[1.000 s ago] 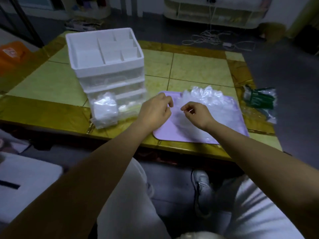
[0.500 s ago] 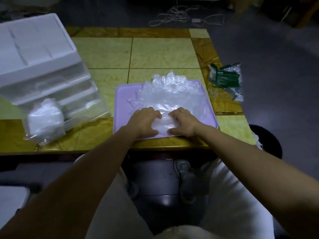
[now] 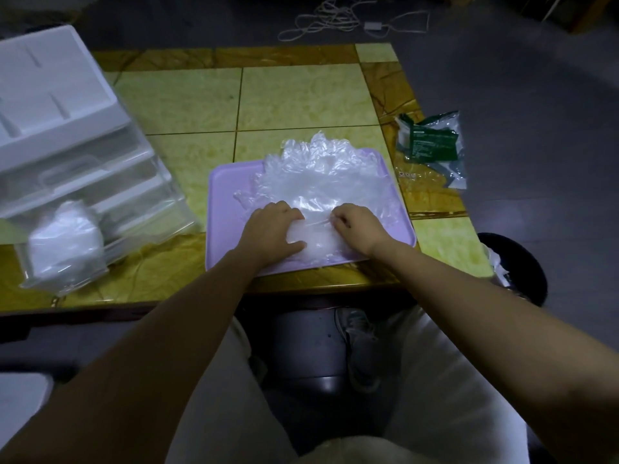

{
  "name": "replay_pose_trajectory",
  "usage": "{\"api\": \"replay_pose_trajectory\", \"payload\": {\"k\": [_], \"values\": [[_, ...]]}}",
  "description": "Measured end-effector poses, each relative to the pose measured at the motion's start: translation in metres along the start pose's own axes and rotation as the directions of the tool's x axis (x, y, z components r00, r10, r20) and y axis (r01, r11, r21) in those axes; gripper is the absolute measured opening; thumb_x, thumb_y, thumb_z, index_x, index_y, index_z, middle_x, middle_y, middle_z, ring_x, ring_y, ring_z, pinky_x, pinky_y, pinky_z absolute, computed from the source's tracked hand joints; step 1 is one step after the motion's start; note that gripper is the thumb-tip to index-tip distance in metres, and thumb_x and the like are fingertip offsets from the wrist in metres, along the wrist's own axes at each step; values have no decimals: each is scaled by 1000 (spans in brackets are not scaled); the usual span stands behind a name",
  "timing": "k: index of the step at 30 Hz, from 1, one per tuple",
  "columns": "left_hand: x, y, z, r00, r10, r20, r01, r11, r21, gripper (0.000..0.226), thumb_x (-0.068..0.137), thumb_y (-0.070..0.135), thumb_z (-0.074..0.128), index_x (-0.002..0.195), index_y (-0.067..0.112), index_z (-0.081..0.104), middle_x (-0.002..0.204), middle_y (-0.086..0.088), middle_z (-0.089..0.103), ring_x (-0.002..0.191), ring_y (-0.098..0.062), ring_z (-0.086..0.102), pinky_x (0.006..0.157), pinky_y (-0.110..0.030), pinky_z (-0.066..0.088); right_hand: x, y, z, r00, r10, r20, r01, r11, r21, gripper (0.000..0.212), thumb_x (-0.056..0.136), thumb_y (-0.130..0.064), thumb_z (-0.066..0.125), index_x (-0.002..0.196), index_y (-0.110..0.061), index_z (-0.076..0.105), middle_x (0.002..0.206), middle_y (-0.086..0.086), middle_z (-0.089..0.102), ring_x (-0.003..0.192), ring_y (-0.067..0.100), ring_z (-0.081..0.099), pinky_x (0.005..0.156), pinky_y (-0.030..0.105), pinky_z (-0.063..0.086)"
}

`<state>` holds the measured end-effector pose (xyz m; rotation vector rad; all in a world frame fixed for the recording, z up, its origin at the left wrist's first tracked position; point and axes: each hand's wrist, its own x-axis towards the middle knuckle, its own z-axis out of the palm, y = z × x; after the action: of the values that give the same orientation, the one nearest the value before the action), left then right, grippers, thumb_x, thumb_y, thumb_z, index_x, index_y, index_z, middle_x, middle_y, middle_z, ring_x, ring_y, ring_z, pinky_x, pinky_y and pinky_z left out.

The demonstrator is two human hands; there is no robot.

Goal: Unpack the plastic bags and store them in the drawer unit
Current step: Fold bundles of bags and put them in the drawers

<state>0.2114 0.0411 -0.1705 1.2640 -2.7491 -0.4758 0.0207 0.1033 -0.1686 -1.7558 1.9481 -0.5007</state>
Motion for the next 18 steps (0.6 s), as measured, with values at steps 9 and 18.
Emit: {"api": "replay_pose_trajectory", "payload": {"k": [9,18], "values": [[10,3,-9,999,-29,-30,25,992,-123,22,91,29,58,93,15,74,95,-10,64,92,-30,58,79,-39,46,-2,-1,-1,987,76,142,-70,997,-45,58,81,-44,70,125,-11,52,123,10,52,112,26,49,92,33,39],[2,3,-20,991,66,-115,-74,995,-68,30,94,27,41,80,10,62,75,-7,59,78,-29,55,65,-31,28,3,-1,-3,994,68,-82,-71,997,-39,28,91,-22,59,114,-7,64,122,13,61,118,34,47,98,40,40]]}}
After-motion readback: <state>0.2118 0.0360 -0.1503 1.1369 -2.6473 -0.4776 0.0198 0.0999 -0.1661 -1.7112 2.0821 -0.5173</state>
